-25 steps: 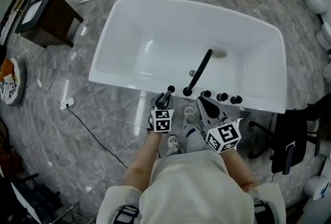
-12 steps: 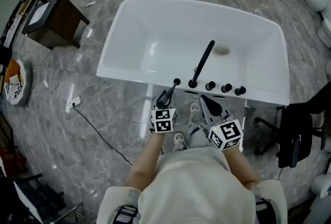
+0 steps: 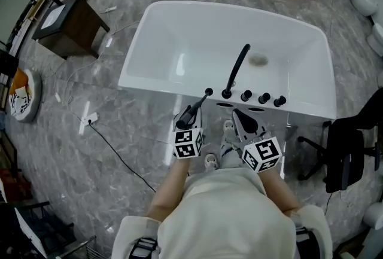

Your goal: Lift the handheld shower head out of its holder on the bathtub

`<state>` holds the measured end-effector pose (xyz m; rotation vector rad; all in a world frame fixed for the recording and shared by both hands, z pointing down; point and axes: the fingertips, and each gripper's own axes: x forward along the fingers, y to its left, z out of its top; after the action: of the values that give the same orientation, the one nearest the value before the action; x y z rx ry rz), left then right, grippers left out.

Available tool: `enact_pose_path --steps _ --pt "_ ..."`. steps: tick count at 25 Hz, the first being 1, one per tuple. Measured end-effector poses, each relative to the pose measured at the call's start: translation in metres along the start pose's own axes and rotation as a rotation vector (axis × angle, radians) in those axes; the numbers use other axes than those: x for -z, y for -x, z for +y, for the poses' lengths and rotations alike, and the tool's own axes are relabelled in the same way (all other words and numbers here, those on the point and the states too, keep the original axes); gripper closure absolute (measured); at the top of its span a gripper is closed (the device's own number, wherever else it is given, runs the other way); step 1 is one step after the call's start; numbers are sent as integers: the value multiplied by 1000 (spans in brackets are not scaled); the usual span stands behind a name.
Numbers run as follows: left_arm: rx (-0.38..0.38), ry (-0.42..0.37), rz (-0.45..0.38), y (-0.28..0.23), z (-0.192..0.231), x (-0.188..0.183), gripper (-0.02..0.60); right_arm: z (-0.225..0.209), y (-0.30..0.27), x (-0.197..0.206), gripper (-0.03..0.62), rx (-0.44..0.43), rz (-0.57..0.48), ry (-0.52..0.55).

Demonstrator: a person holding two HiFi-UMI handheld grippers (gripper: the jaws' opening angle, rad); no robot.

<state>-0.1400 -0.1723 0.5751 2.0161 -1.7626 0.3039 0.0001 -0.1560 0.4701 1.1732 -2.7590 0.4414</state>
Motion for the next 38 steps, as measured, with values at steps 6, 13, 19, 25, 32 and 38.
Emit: enact_pose_path --steps 6,13,19,25,32,38 --pt "25 -3 -66 30 -5 -18 443 11 12 -5 574 3 -24 21" --pt "50 23 -176 71 -10 -46 443 17 26 -6 574 9 -43 41" --pt "64 54 -268 107 -8 -69 443 27 34 -11 574 0 -62 63" --pt "74 89 -356 143 1 -89 443 36 38 -15 574 -6 -80 76" --pt "97 135 -474 183 14 -119 443 40 38 -20 574 3 -95 80" --pt "110 194 -575 211 28 -140 443 37 40 -26 574 19 -108 81"
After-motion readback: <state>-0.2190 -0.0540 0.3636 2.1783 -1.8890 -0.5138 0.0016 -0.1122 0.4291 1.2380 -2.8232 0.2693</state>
